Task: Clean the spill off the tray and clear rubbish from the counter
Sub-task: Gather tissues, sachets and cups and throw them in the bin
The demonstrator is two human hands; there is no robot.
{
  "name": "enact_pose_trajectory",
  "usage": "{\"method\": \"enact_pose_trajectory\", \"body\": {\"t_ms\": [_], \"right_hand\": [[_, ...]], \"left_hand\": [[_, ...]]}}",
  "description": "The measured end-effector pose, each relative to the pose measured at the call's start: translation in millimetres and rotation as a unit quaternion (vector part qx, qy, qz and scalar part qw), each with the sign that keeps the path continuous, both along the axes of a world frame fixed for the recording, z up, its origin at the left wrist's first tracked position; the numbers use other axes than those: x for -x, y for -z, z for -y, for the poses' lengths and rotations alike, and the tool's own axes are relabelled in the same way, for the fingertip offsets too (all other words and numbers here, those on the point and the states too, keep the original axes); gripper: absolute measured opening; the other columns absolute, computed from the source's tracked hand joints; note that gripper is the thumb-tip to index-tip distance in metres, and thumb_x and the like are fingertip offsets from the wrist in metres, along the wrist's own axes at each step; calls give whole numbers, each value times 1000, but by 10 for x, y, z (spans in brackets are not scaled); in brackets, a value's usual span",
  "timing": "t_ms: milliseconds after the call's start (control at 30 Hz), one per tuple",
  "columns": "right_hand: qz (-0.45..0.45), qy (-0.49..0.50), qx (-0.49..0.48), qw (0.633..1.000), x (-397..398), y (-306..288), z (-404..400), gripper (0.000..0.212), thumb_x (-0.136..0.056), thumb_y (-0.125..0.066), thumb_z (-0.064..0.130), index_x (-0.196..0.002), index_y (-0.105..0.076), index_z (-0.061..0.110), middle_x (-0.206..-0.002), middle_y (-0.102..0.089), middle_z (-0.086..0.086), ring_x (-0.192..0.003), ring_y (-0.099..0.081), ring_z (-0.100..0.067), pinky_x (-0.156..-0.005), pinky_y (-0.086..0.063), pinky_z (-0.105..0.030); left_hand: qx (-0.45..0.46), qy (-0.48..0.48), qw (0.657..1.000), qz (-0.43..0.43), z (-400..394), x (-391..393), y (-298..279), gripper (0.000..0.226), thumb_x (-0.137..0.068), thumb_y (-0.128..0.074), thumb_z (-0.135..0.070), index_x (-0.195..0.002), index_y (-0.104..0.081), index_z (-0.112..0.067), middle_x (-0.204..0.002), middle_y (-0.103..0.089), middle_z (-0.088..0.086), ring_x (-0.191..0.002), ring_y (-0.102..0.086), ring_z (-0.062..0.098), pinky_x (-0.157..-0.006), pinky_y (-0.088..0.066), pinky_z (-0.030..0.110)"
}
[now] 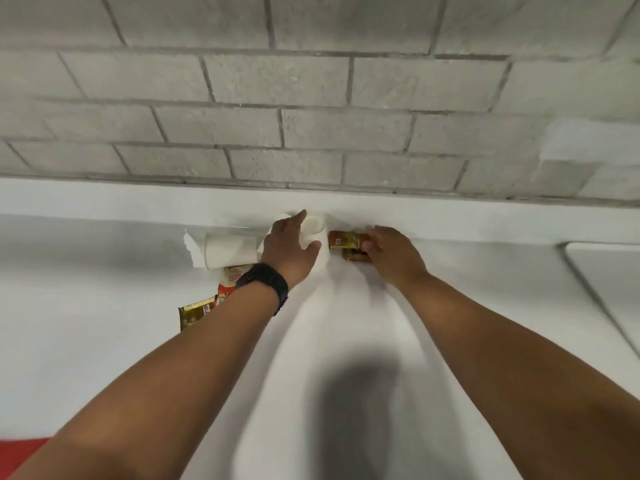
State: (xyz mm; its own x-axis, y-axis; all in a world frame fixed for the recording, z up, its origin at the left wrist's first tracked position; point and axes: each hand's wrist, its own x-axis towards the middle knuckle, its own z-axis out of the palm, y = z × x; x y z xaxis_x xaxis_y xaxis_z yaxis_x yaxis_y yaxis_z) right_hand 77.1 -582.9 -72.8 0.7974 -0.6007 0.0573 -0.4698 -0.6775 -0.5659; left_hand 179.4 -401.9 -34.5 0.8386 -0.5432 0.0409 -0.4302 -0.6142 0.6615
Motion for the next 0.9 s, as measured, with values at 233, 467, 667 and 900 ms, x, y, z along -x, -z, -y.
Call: {"method": "enact_pose_trajectory", "body": {"t_ms": [233, 467, 667, 900], "right_hand": [[-125, 9, 128, 984, 47, 177, -61, 47, -86, -48, 44, -132, -48, 36, -122, -52, 3, -115, -46, -25, -92, -37, -39], [-199, 25, 148, 969, 252, 34, -169, 31, -89, -55, 35, -118, -61, 25, -107, -49, -5, -105, -45, -27, -81, -39, -34], [-199, 24, 100, 975, 693, 6, -339, 40, -86, -60, 44, -123, -54, 33, -125, -48, -2, -116, -42, -26, -90, -36, -37], [-160, 22, 127, 979, 1286, -28, -580, 41, -81, -63, 40, -117, -50, 27, -109, -53, -3, -103, -50, -26, -80, -42, -37]], "left_hand": [[9, 41, 998, 53, 5, 1, 194, 58, -84, -65, -38, -136, -44, -24, -138, -45, 3, -130, -40, 20, -110, -29, 31], [71, 15, 997, 13, -34, 274, 158, 47, -81, -69, -32, -121, -47, -22, -126, -46, 0, -100, -52, 15, -83, -38, 21], [87, 25, 996, 2, -222, 570, 178, 47, -79, -71, -34, -118, -46, -23, -118, -44, -3, -92, -52, 16, -79, -40, 23], [143, 14, 989, -42, -426, 982, 122, 46, -77, -73, -31, -115, -47, -25, -119, -49, -1, -99, -53, 14, -84, -47, 28]]}}
